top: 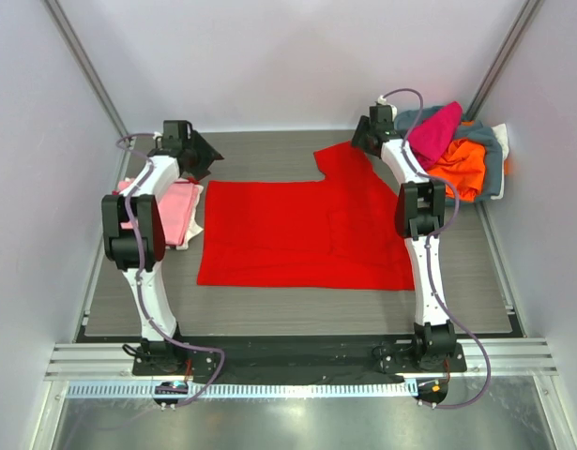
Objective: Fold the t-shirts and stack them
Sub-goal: Fold the tshirt
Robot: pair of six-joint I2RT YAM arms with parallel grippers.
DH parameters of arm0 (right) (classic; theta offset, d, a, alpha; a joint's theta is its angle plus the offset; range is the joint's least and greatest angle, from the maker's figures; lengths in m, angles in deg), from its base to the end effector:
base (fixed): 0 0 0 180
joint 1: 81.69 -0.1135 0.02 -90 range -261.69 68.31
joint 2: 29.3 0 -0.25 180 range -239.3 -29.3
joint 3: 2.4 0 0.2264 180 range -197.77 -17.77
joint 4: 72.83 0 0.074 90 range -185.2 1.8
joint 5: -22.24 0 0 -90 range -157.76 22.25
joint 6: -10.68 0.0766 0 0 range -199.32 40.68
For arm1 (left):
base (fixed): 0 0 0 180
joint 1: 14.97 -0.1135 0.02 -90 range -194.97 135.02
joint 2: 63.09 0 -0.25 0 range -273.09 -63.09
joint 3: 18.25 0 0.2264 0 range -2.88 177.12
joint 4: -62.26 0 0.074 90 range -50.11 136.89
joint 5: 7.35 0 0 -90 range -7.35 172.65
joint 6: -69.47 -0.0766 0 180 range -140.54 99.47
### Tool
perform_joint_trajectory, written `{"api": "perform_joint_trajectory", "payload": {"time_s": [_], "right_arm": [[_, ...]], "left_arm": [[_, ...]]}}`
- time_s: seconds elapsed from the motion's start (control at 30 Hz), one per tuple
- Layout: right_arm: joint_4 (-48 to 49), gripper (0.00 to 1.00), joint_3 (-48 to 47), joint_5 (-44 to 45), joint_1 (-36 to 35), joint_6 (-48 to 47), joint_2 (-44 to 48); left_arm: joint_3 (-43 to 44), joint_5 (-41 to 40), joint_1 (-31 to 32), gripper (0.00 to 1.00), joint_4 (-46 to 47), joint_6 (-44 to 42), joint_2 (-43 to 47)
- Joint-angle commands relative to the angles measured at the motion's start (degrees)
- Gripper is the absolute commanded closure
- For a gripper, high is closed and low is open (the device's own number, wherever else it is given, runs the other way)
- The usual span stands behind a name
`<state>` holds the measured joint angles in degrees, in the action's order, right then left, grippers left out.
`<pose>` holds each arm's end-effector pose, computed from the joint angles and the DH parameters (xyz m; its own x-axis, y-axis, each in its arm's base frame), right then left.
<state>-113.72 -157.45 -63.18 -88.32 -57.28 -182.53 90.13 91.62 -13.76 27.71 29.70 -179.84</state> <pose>0.5830 0.0616 0.1385 -0.6004 0.3068 -0.7385 0.1853 0.9517 0.2447 0.4658 -0.0218 0.2019 -0.5393 -0.7480 -0.3869 -0.4369 0.6413 -0.6308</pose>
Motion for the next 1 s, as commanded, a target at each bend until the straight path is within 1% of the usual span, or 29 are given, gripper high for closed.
{"api": "perform_joint_trajectory", "payload": {"time_s": [0.0,0.07,0.1,0.17,0.33,0.37,0.43,0.5,0.57,0.6,0.7,0.73,0.9,0.97], "right_arm": [[0.4,0.38,-2.2,-3.8,0.2,0.5,-1.5],[0.6,0.41,-1.7,-5.7,0.3,1.4,-1.5],[0.6,0.45,-1.3,-5.8,0.2,1.5,-1.5],[0.6,0.47,-0.4,-6.0,0.1,1.5,-1.5],[0.1,0.55,1.0,-5.1,0.0,1.2,-1.1],[0.1,0.63,1.2,-4.8,0.0,1.2,-1.0],[-0.2,0.69,1.3,-4.8,0.0,0.8,-0.9],[-0.6,0.79,1.3,-2.5,0.1,0.5,-0.8],[-0.8,0.91,1.6,0.1,0.3,0.3,-0.4],[-0.7,0.99,2.4,1.7,0.6,0.6,0.3],[-0.6,0.99,2.9,1.8,1.7,1.2,1.2],[-0.6,0.99,3.0,1.6,1.9,1.2,1.4],[-0.6,0.99,3.4,-0.5,2.6,1.9,2.0],[-0.6,0.99,3.5,-1.1,2.5,2.0,2.1]], "left_arm": [[4.1,-2.3,0.6,0.39,-2.1,-2.7,-2.2],[7.6,-4.1,0.8,0.41,-6.4,-3.8,-3.6],[8.6,-4.6,1.0,0.41,-7.4,-4.4,-4.6],[10.2,-5.9,1.2,0.41,-9.5,-5.8,-5.2],[11.4,-8.5,1.2,0.41,-11.4,-7.2,-6.6],[11.6,-8.4,1.3,0.41,-11.4,-7.3,-6.8],[12.1,-8.4,1.3,0.41,-11.6,-7.3,-7.7],[13.6,-8.4,1.3,0.41,-12.0,-7.4,-8.5],[14.6,-8.4,1.2,0.42,-12.8,-7.3,-10.2],[16.0,-8.4,1.3,0.42,-13.2,-7.3,-10.7],[18.0,-8.4,1.4,0.43,-14.5,-7.5,-13.0],[19.0,-10.1,1.5,0.44,-15.0,-7.6,-13.4],[21.3,-12.8,2.1,0.46,-16.5,-8.1,-15.8],[21.1,-14.6,2.7,0.46,-17.1,-8.7,-15.8]]}}
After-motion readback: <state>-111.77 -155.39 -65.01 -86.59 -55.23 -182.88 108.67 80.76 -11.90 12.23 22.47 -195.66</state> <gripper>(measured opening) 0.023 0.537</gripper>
